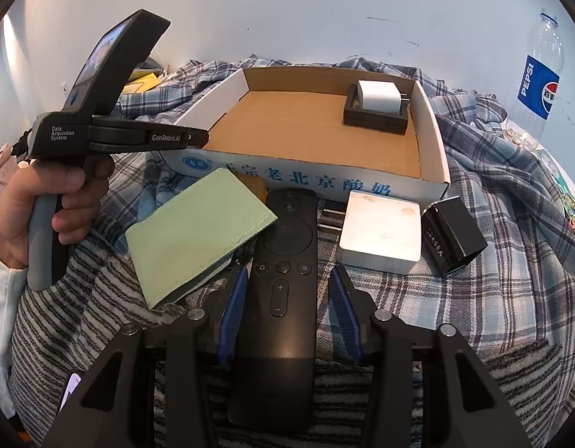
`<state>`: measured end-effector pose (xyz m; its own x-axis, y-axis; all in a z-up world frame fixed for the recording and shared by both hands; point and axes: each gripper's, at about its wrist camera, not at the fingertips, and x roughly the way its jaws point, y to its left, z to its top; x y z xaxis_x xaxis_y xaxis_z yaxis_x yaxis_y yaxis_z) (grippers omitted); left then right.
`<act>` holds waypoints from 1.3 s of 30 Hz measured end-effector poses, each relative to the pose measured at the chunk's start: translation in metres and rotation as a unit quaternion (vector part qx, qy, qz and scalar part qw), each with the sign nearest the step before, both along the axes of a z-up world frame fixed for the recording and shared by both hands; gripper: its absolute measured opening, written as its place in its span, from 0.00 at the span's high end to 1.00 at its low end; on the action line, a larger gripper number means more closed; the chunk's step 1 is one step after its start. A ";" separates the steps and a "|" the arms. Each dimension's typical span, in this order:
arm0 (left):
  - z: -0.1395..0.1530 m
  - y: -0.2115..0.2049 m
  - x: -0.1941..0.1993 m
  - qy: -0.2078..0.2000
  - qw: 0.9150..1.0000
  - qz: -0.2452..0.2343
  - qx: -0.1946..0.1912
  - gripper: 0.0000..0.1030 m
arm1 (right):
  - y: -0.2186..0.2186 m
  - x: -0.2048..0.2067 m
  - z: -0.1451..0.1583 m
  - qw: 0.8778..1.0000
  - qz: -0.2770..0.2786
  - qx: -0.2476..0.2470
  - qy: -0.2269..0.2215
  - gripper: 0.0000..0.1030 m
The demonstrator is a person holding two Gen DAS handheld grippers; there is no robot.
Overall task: Organize rigid objects
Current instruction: 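Grasp the black remote with the right gripper and lift it, then carry the remote into the box, lower it beside the frame, open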
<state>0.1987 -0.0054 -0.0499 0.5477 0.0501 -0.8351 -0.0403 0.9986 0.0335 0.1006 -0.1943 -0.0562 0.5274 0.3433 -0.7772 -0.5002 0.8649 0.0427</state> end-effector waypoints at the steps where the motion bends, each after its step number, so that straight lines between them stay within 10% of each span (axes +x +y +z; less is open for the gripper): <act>1: 0.000 0.000 0.000 0.000 1.000 0.000 0.000 0.91 | 0.000 -0.001 0.000 1.000 0.003 0.002 -0.001 0.64; 39: -0.003 0.001 0.001 0.000 1.000 0.000 -0.004 0.91 | -0.009 -0.025 0.057 0.989 -0.003 0.073 -0.130 0.66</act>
